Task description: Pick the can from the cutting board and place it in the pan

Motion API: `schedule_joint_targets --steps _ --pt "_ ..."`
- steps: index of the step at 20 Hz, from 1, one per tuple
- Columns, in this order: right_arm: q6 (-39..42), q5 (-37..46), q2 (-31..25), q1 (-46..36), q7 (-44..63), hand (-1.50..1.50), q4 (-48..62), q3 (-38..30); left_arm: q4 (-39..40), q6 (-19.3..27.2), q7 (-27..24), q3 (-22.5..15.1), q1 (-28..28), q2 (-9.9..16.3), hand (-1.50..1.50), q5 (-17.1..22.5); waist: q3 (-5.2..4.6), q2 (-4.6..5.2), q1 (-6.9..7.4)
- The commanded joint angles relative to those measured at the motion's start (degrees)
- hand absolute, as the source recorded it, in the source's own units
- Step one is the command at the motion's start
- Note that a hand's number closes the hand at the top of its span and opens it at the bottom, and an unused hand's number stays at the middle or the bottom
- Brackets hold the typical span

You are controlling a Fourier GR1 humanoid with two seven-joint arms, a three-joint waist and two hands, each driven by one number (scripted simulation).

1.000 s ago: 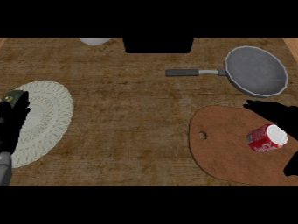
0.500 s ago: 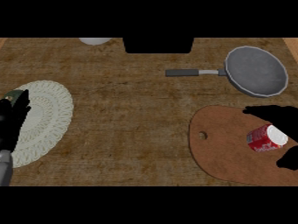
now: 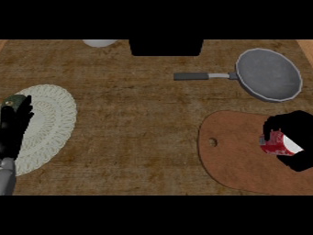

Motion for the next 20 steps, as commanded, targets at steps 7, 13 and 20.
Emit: schedule_joint_targets --steps 7,13,20 --pt "-5.8 0.8 9.7 10.3 33.0 1.5 6.4 -22.7 -0.1 0.4 0.7 3.7 3.8 1.7 0.0 1.0 -0.02 -1.07 -7.64" --pt "-17.9 5.2 22.2 15.5 50.6 1.5 -9.7 -26.3 -2.1 -0.9 2.3 3.9 2.5 2.9 0.0 1.8 -0.12 -0.95 -4.12" --pt "-22.3 17.9 23.3 11.7 57.6 1.5 -31.3 -18.2 -1.2 -0.9 1.2 0.9 0.7 0.3 0.0 0.1 -0.05 -0.12 -0.81"
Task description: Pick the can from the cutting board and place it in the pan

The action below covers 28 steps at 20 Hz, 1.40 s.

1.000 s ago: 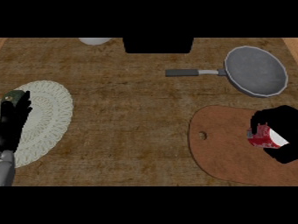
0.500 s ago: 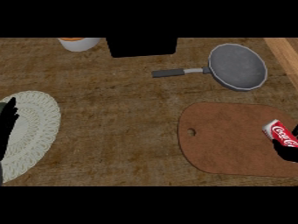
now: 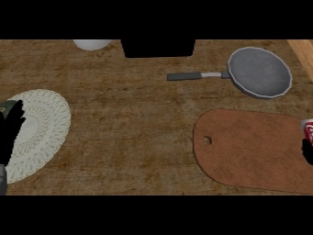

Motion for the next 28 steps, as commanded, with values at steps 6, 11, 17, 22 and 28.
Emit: schedule_joint_targets --steps 6,11,17,22,28 --pt "4.7 7.7 3.1 -7.8 10.5 1.5 -11.7 6.5 -6.5 -0.2 5.8 -2.4 -0.2 -1.9 0.0 -1.6 0.22 0.56 2.42" --pt "-7.8 4.5 0.9 -20.9 8.1 1.5 9.9 0.0 0.0 -1.0 1.2 -0.6 -2.5 -1.2 0.0 -1.6 0.24 0.79 2.76" --pt "-17.3 -3.2 -2.8 -30.5 2.6 1.5 27.2 -7.0 2.1 -0.7 0.2 -0.2 -4.5 -1.8 0.0 -1.9 0.27 0.95 3.0" --pt "-25.4 -6.6 -7.1 -39.5 -2.4 1.5 47.6 -11.6 -0.4 -2.0 0.2 -1.1 -2.6 -2.1 0.0 -1.7 0.31 1.12 3.85" --pt "-34.8 -9.1 -9.6 -46.3 -10.0 1.5 69.4 -14.5 -2.4 -2.1 1.7 -1.0 -3.2 -1.5 0.0 -2.0 0.39 1.47 4.96"
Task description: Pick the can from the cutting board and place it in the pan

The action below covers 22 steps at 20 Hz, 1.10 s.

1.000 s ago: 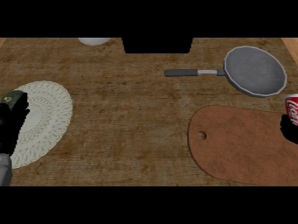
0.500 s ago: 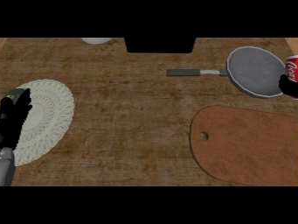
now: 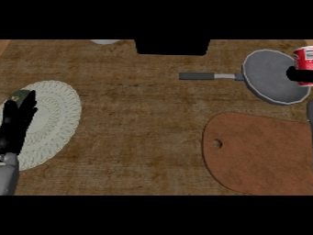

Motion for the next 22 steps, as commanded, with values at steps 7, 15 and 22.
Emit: schedule_joint_targets --steps 7,15,22 --pt "-11.0 -7.0 -4.8 -9.4 -14.1 1.5 28.6 -6.9 -0.5 -0.6 1.0 -0.2 -2.1 0.2 0.0 -0.2 0.19 0.96 1.96" --pt "-12.1 -17.2 -4.1 -10.3 -24.4 -1.5 33.5 -14.7 0.0 -2.6 -0.6 0.4 -1.8 1.0 0.0 1.0 0.38 1.71 3.44" --pt "-17.2 -20.7 -4.6 -11.8 -32.8 -1.5 34.2 -17.9 -0.4 -1.1 -0.8 -1.5 -1.4 -1.5 0.0 -0.3 0.4 1.8 3.98"
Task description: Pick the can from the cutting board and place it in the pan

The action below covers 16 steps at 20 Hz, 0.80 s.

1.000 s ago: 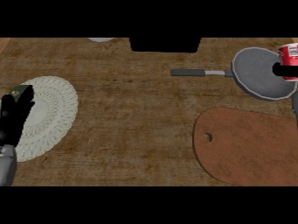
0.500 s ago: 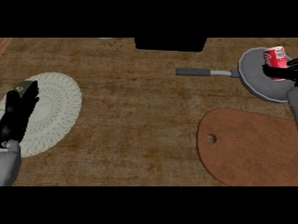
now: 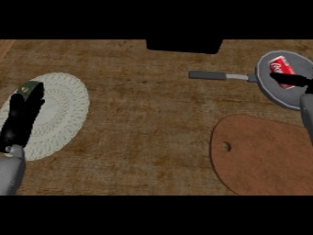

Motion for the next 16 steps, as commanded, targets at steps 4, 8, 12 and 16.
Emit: schedule_joint_targets --steps 4,8,12,16 --pt "-5.7 -5.6 0.1 0.0 -11.7 -1.5 -0.9 -4.7 1.0 -0.1 -0.5 0.1 -0.4 -0.2 0.0 0.0 0.07 0.32 0.25" --pt "-9.8 -9.4 0.8 -0.7 -16.3 -1.5 -1.4 -7.7 0.8 -1.7 -0.3 1.4 0.9 1.5 0.0 1.1 -0.08 -0.47 -0.38" --pt "-11.4 -11.7 -2.5 -1.8 -16.0 -1.5 0.1 -9.9 -1.7 0.1 1.4 1.3 1.5 1.0 0.0 0.1 -0.2 -1.12 -1.6" --pt "-13.7 -13.7 -2.8 -0.4 -16.6 -1.5 -0.1 -10.3 -2.2 0.1 1.6 1.8 3.5 2.0 0.0 -0.7 -0.38 -1.91 -3.51"
